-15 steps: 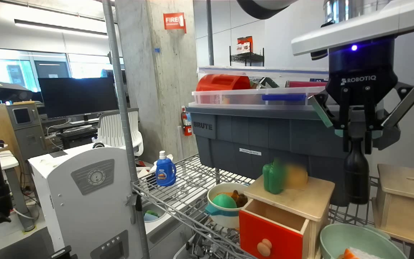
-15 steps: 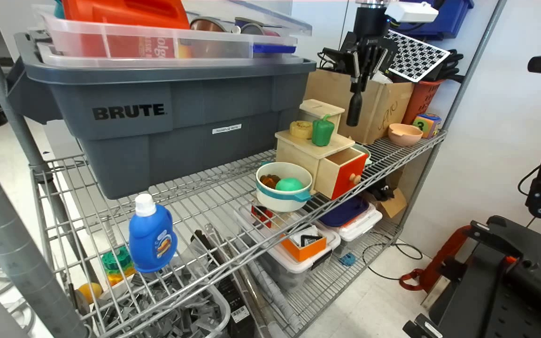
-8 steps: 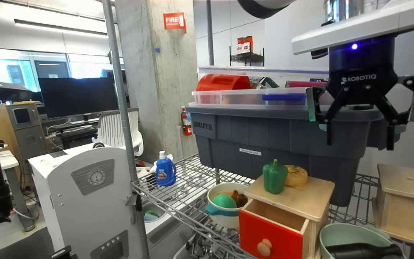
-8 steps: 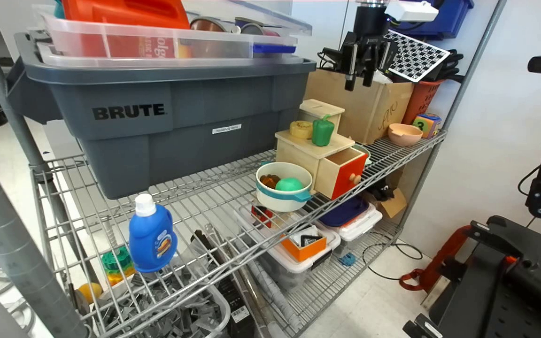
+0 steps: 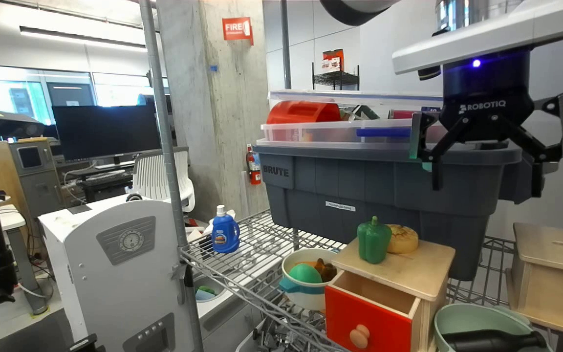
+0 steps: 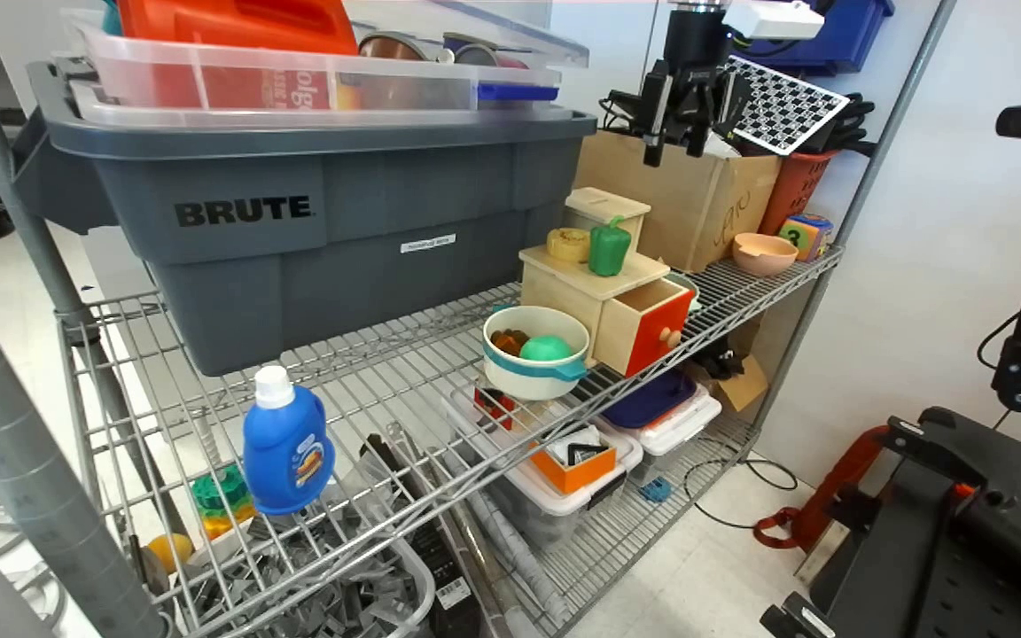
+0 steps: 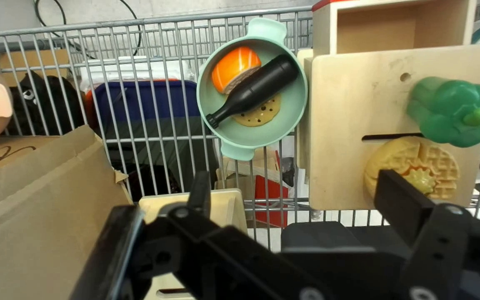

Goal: Pick up the bottle and put it in the bowl

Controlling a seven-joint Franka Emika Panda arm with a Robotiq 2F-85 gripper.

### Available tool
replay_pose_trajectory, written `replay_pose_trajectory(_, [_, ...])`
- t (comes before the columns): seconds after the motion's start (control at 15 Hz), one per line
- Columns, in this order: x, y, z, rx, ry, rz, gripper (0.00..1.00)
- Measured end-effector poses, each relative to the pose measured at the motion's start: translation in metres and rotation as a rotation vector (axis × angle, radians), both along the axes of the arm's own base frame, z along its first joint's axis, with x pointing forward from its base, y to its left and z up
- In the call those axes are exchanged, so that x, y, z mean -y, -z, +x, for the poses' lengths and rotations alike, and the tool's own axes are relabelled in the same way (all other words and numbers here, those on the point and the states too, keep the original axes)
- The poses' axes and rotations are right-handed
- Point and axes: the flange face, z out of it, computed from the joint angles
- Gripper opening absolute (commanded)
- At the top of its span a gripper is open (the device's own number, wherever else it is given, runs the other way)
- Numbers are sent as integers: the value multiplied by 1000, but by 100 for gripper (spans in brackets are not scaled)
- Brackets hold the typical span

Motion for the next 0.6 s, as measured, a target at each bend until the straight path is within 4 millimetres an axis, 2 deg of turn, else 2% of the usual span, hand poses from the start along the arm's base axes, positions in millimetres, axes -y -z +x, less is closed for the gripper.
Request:
replay_pose_trajectory(0.27, [-24, 16, -4, -35, -11, 7, 100])
replay_pose_trajectory(0.6, [-78, 35, -17, -92, -24, 19, 100])
